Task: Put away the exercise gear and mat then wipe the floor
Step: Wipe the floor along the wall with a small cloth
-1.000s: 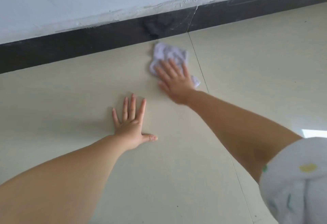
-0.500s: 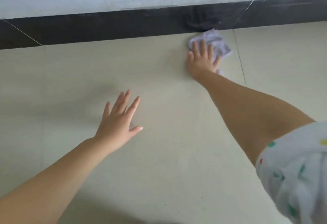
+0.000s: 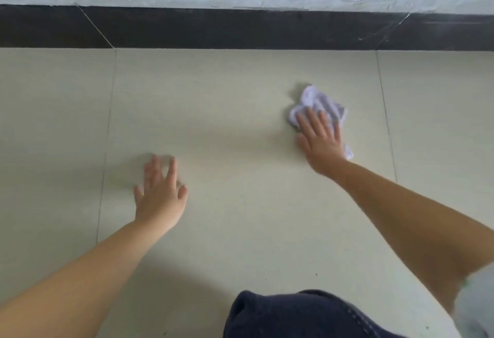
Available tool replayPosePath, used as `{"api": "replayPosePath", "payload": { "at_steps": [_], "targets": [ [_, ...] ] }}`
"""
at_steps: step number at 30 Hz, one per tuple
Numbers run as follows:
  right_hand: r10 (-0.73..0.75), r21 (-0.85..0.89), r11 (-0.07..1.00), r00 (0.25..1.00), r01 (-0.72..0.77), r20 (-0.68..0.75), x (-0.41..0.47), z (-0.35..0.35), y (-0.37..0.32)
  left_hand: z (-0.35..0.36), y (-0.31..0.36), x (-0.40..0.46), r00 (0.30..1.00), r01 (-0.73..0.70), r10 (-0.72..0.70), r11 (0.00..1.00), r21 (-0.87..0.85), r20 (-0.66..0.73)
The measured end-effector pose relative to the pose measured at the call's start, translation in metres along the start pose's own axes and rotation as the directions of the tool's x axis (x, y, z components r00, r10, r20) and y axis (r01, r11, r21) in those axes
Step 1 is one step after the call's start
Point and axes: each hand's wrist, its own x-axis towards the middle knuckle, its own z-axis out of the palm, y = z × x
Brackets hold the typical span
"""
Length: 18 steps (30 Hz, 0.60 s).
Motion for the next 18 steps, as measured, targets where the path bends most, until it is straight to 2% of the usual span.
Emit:
{"api": "replayPosePath", "payload": {
  "at_steps": [2, 4, 6, 7, 8, 9, 10, 11, 12, 13, 14, 15, 16, 17, 18],
  "targets": [
    [0.315, 0.081, 0.947, 0.948, -0.311, -0.035, 0.005, -0.032, 0.080, 0.003, -0.003, 0.000, 1.000, -0.021, 0.022, 1.000, 0.017, -0.006],
    [0.547, 0.139, 0.829, 0.837, -0.542, 0.006, 0.008, -0.049, 0.122, 0.002, -0.006, 0.000, 0.999, -0.028, 0.027, 0.999, 0.042, 0.017],
    [0.639, 0.178, 0.756, 0.769, -0.630, 0.011, 0.012, -0.043, 0.106, -0.001, -0.007, 0.002, 0.999, -0.034, 0.032, 0.997, 0.065, 0.033],
    [0.624, 0.194, 0.768, 0.781, -0.610, -0.017, 0.012, -0.032, 0.080, -0.002, -0.007, 0.002, 0.999, -0.040, 0.038, 0.997, 0.069, 0.030],
    [0.553, 0.179, 0.824, 0.831, -0.537, -0.054, 0.009, -0.017, 0.047, -0.002, -0.008, 0.004, 0.999, -0.050, 0.049, 0.996, 0.069, 0.019],
    [0.407, 0.141, 0.909, 0.908, -0.392, -0.099, 0.001, 0.001, 0.010, -0.002, -0.009, 0.006, 0.998, -0.065, 0.065, 0.995, 0.070, 0.007],
    [0.200, 0.050, 0.980, 0.971, -0.195, -0.133, -0.013, 0.020, -0.028, -0.003, -0.011, 0.007, 0.997, -0.082, 0.083, 0.994, 0.071, -0.004],
    [-0.017, -0.041, 0.999, 0.987, 0.010, -0.159, -0.032, 0.037, -0.066, -0.005, -0.013, 0.008, 0.995, -0.099, 0.100, 0.993, 0.070, -0.005],
    [-0.212, -0.107, 0.974, 0.971, 0.201, -0.114, -0.056, 0.055, -0.095, -0.007, -0.015, 0.009, 0.993, -0.120, 0.120, 0.991, 0.066, 0.004],
    [-0.382, -0.155, 0.915, 0.923, 0.372, -0.040, -0.082, 0.068, -0.118, -0.010, -0.018, 0.009, 0.990, -0.142, 0.141, 0.988, 0.061, 0.011],
    [-0.502, -0.152, 0.846, 0.859, 0.511, 0.099, -0.106, 0.074, -0.130, -0.012, -0.021, 0.007, 0.987, -0.159, 0.159, 0.985, 0.063, 0.002],
    [-0.612, -0.129, 0.760, 0.768, 0.637, 0.187, -0.121, 0.077, -0.130, -0.013, -0.024, 0.005, 0.986, -0.168, 0.169, 0.983, 0.073, -0.007],
    [-0.700, -0.096, 0.672, 0.672, 0.734, 0.242, -0.125, 0.072, -0.119, -0.012, -0.026, 0.001, 0.985, -0.173, 0.174, 0.980, 0.095, -0.007],
    [-0.767, -0.099, 0.594, 0.599, 0.798, 0.231, -0.122, 0.069, -0.099, -0.011, -0.027, -0.005, 0.983, -0.184, 0.186, 0.975, 0.126, 0.002],
    [-0.788, -0.130, 0.554, 0.569, 0.822, 0.235, -0.116, 0.062, -0.076, -0.007, -0.029, -0.011, 0.979, -0.203, 0.203, 0.967, 0.152, 0.012]
  ]
}}
